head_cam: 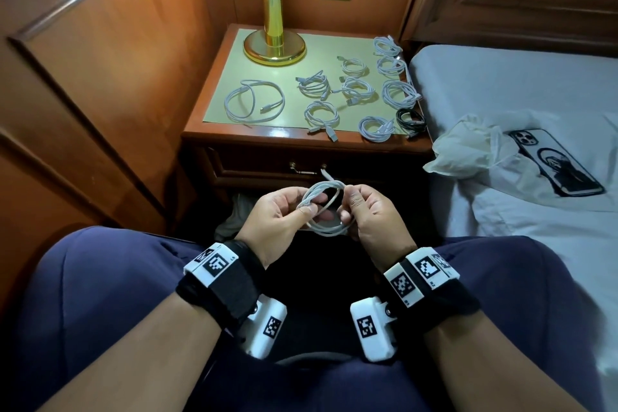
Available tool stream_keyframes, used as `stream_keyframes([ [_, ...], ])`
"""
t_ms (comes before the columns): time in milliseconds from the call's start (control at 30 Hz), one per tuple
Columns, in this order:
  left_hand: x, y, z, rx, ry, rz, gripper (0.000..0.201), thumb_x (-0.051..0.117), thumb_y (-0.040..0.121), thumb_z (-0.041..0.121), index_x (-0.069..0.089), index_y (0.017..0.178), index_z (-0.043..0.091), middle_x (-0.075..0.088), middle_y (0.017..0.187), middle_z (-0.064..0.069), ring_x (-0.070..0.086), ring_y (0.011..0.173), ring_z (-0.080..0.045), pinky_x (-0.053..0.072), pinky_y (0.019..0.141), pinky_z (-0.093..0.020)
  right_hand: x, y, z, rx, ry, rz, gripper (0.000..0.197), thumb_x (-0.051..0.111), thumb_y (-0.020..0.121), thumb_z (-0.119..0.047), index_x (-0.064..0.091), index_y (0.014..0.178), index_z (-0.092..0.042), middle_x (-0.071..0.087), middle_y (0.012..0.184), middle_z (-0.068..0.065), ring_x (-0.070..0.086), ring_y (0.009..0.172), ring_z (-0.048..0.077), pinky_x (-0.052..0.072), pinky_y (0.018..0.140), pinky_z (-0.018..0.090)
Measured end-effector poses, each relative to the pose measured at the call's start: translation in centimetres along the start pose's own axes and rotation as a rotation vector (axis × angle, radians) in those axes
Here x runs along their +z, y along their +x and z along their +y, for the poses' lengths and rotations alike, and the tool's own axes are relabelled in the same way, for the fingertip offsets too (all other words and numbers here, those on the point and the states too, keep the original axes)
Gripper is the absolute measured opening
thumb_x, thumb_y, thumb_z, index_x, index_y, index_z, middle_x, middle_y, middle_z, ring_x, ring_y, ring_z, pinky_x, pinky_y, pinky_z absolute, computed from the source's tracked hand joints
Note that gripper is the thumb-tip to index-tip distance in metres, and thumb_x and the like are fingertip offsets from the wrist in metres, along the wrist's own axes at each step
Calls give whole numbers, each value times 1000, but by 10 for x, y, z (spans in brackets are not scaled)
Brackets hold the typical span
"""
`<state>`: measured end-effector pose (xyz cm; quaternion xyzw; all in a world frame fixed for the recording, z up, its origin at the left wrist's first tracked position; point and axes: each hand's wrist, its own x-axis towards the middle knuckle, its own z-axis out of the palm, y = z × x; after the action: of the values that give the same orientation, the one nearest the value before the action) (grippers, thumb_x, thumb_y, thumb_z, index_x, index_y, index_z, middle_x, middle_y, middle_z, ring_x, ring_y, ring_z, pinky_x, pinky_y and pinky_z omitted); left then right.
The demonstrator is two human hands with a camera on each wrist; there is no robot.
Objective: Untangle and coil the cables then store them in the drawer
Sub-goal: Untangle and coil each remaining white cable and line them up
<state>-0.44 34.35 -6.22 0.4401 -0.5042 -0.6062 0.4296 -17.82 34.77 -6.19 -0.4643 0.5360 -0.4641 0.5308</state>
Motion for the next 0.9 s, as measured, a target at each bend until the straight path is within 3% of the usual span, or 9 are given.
stream_keyframes([
  [167,-3,2,0,-42,7,-64,17,58,96,2,72,88,9,71,83,-8,66,82,-19,53,83,-30,-1,2,3,-50,-82,39,28,46,104,-27,60,89,-9,56,63,-2,52,56,8,44,58,22],
  [267,1,1,3,-77,35,-129,17,60,87,20,68,72,16,63,73,-3,54,74,-23,45,75,-33,-1,2,1,-49,-79,46,27,46,104,-26,61,92,-6,56,61,-3,54,55,9,46,57,24],
  [333,3,0,2,-110,122,-132,18,65,82,31,64,73,15,58,71,-2,48,73,-24,41,71,-35,-1,1,0,-50,-75,39,27,46,104,-26,62,92,-8,56,60,-3,54,53,7,47,55,23],
  [433,-2,2,-3,-46,385,-134,34,77,72,43,60,78,15,56,71,4,50,68,-16,46,69,-39,0,-2,-1,-77,-99,24,29,45,104,-28,57,84,-11,53,61,-2,49,52,6,43,52,20],
  [533,-5,2,-5,35,571,-118,25,83,77,29,59,83,23,55,71,9,50,65,-14,51,70,-42,-1,-3,-4,-63,-47,8,29,43,105,-27,54,84,-11,50,62,-2,44,49,5,38,48,17],
  [633,-3,1,-5,48,516,-60,33,85,78,22,61,98,32,54,65,15,48,57,-8,48,58,-28,-1,0,-2,-38,3,9,30,41,106,-28,52,82,-13,50,61,-4,40,49,8,35,48,21],
  [733,-6,2,-4,37,440,-13,49,90,71,24,63,110,39,65,84,6,57,63,-8,54,64,-24,-1,2,-2,1,104,22,31,39,107,-28,50,81,-14,49,59,-5,38,52,12,31,49,27],
  [800,-7,2,-3,18,397,-17,58,92,69,22,63,118,35,70,95,1,65,70,-12,55,64,-25,-2,3,-3,0,139,23,31,39,107,-29,49,81,-14,49,60,-4,38,53,14,32,50,28],
  [900,-3,2,-2,-53,163,-54,55,84,76,0,61,123,15,72,91,-6,71,76,-22,58,65,-29,-3,2,-4,-19,171,42,32,39,107,-30,47,80,-15,49,61,-5,39,54,14,34,50,26],
])
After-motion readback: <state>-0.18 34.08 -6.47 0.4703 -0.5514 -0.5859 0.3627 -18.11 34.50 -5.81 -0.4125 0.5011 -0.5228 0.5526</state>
